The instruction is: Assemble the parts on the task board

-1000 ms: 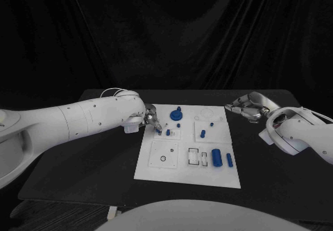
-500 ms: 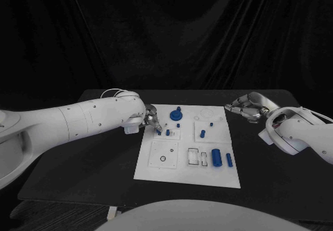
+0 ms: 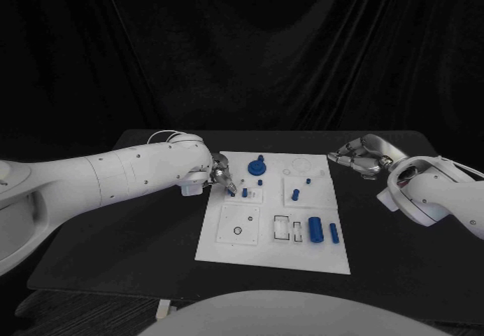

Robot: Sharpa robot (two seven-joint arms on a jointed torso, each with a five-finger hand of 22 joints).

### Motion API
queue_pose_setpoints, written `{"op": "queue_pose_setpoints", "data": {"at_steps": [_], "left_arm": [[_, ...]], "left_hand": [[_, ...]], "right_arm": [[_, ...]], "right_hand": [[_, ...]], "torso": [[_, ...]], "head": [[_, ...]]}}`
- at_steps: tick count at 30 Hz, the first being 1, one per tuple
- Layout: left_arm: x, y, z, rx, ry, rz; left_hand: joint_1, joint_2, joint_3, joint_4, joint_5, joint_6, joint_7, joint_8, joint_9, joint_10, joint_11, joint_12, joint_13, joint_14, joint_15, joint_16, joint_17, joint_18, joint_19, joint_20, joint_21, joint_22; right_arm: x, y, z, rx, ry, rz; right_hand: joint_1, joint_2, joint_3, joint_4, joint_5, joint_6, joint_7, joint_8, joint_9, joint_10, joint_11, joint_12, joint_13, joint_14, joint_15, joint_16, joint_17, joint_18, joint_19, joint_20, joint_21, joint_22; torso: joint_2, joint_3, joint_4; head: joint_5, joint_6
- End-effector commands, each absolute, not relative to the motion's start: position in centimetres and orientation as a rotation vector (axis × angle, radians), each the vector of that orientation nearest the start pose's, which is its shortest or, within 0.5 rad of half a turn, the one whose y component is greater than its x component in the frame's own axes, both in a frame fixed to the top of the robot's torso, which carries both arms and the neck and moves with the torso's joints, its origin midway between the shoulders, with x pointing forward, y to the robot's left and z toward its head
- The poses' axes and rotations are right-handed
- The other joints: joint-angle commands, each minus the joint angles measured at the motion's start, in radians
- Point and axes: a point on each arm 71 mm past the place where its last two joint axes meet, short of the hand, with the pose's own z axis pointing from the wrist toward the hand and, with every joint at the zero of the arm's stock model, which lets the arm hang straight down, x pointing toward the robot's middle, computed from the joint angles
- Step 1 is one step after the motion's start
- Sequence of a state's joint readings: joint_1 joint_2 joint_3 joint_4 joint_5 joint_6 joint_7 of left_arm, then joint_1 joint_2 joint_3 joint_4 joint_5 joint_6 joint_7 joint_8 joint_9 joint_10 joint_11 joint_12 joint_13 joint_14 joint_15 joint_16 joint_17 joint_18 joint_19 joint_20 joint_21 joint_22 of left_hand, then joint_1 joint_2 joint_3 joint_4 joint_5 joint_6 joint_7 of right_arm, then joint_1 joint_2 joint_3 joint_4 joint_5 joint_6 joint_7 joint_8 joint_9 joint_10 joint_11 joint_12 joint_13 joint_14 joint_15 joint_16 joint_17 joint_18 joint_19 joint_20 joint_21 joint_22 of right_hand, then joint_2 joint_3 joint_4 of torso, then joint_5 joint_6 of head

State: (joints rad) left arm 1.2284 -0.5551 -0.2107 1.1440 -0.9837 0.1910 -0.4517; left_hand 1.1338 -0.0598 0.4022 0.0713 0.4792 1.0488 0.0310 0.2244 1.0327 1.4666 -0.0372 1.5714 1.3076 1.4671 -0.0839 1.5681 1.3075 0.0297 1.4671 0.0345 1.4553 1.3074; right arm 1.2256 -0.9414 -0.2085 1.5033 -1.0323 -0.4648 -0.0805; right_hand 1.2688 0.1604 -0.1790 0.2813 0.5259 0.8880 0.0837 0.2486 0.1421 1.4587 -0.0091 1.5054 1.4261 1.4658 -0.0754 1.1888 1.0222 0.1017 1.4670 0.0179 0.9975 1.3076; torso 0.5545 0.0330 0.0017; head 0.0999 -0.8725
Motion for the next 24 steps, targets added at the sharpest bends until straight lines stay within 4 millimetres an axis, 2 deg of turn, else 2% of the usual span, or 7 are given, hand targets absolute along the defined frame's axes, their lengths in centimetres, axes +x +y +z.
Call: {"op": "queue_pose_setpoints", "data": {"at_steps": [1,24], "left_arm": [[50.95,18.4,-29.26,-0.17,2.492,-0.32],[50.65,18.78,-29.13,-0.19,2.456,-0.352]], "left_hand": [[-0.002,0.011,0.011,-0.002,0.001,0.0,-0.006,-0.004,0.0,0.104,-0.007,-0.001,0.263,0.104,-0.004,0.003,0.263,0.003,0.025,-0.009,-0.005,0.219],[-0.001,0.011,0.016,-0.006,0.007,0.0,-0.005,-0.005,-0.001,0.104,-0.006,-0.001,0.263,0.104,-0.004,0.003,0.263,0.004,0.024,-0.009,-0.007,0.219]], "right_arm": [[47.02,-27.09,-23.18,0.327,1.775,0.635],[46.99,-27.19,-23.23,0.333,1.779,0.628]], "right_hand": [[0.007,0.0,0.0,0.003,0.003,0.006,0.003,0.003,-0.001,0.044,-0.003,-0.003,-0.002,0.024,-0.007,-0.002,0.0,0.003,0.023,0.004,-0.004,0.063],[0.008,0.0,-0.001,0.004,0.002,0.003,0.003,0.002,-0.002,0.043,-0.003,-0.004,-0.004,0.023,-0.007,-0.004,-0.003,0.004,0.023,0.005,-0.006,0.062]], "torso": [[0.001,0.0,0.0003],[0.001,0.0,0.0002]], "head": [[0.001,0.0],[0.0,0.0]]}}
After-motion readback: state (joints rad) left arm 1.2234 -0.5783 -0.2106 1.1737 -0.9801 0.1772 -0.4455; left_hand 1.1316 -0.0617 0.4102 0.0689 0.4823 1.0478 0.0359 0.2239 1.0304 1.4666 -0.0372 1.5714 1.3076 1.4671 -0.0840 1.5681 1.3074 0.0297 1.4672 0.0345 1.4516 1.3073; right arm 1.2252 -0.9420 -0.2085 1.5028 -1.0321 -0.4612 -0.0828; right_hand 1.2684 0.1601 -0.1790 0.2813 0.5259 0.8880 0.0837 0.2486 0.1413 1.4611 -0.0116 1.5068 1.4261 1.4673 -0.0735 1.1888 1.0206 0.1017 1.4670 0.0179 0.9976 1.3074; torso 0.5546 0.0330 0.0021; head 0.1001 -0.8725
